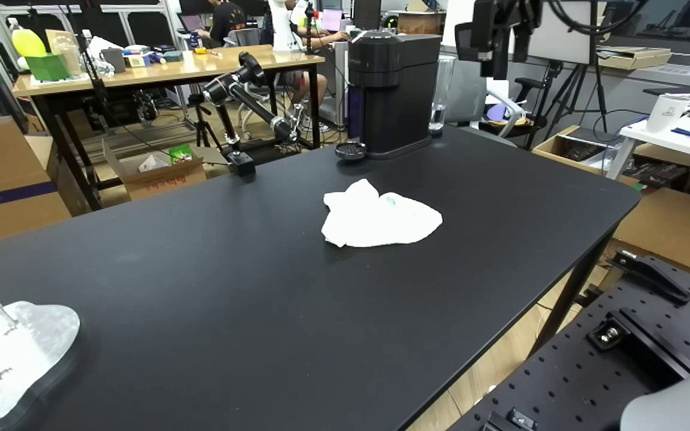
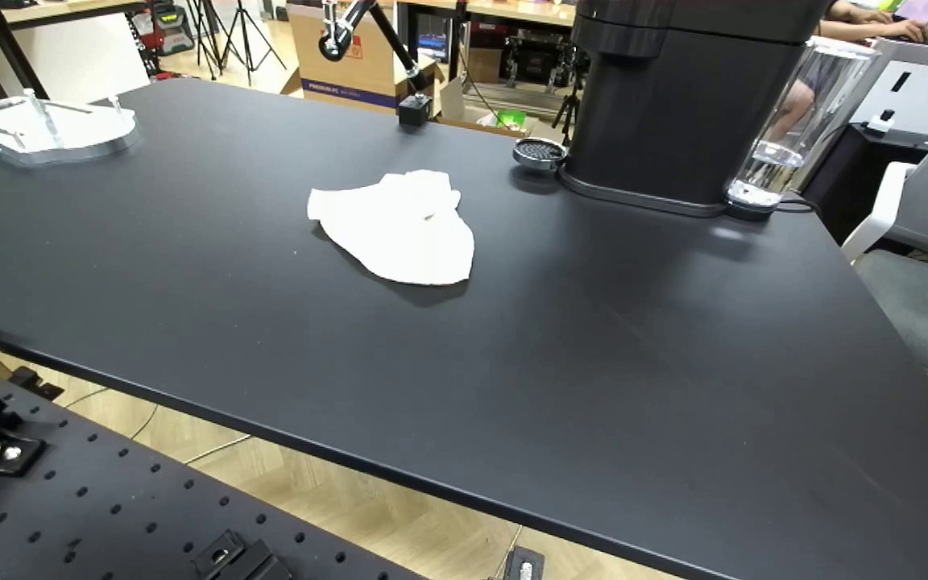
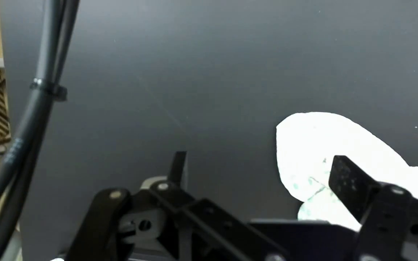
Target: Put the white cloth on the black stand
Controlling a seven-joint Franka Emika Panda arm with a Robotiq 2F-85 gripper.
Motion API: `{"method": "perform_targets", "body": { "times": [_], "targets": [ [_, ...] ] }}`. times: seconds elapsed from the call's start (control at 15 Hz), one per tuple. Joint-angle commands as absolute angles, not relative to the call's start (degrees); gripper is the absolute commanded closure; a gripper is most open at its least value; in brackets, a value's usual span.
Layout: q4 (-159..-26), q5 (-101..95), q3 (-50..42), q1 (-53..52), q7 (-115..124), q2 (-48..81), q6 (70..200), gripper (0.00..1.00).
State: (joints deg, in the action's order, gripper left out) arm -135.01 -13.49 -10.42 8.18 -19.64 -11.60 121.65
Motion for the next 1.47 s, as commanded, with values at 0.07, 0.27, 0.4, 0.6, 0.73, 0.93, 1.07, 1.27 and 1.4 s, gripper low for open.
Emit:
{"method": "perform_targets", "body": {
  "times": [0.07, 0.27, 0.4, 0.6, 0.73, 0.93, 1.07, 1.27, 1.4],
  "targets": [
    [-135.2, -14.0, -6.6, 3.7, -24.3, -5.8, 132.2, 0.00],
    [-136.8, -12.3, -4.0, 1.2, -27.5, -1.9, 143.7, 0.00],
    [-137.4, -9.4, -2.3, 0.0, -30.5, 1.2, 149.1, 0.00],
    [-137.1, -9.6, -0.3, -0.2, -31.2, 6.7, 154.5, 0.00],
    [-136.2, -12.0, 0.0, 0.2, -29.8, 10.7, 156.3, 0.00],
    [-135.0, -14.2, -0.2, 0.7, -28.8, 15.7, 157.4, 0.00],
    [-134.0, -14.3, -0.2, 0.9, -27.6, 18.3, 157.7, 0.00],
    [-132.2, -14.6, -0.3, 0.9, -26.4, 21.5, 157.7, 0.00],
    [-131.1, -14.3, -0.1, 1.0, -26.2, 23.1, 157.4, 0.25]
  ]
}}
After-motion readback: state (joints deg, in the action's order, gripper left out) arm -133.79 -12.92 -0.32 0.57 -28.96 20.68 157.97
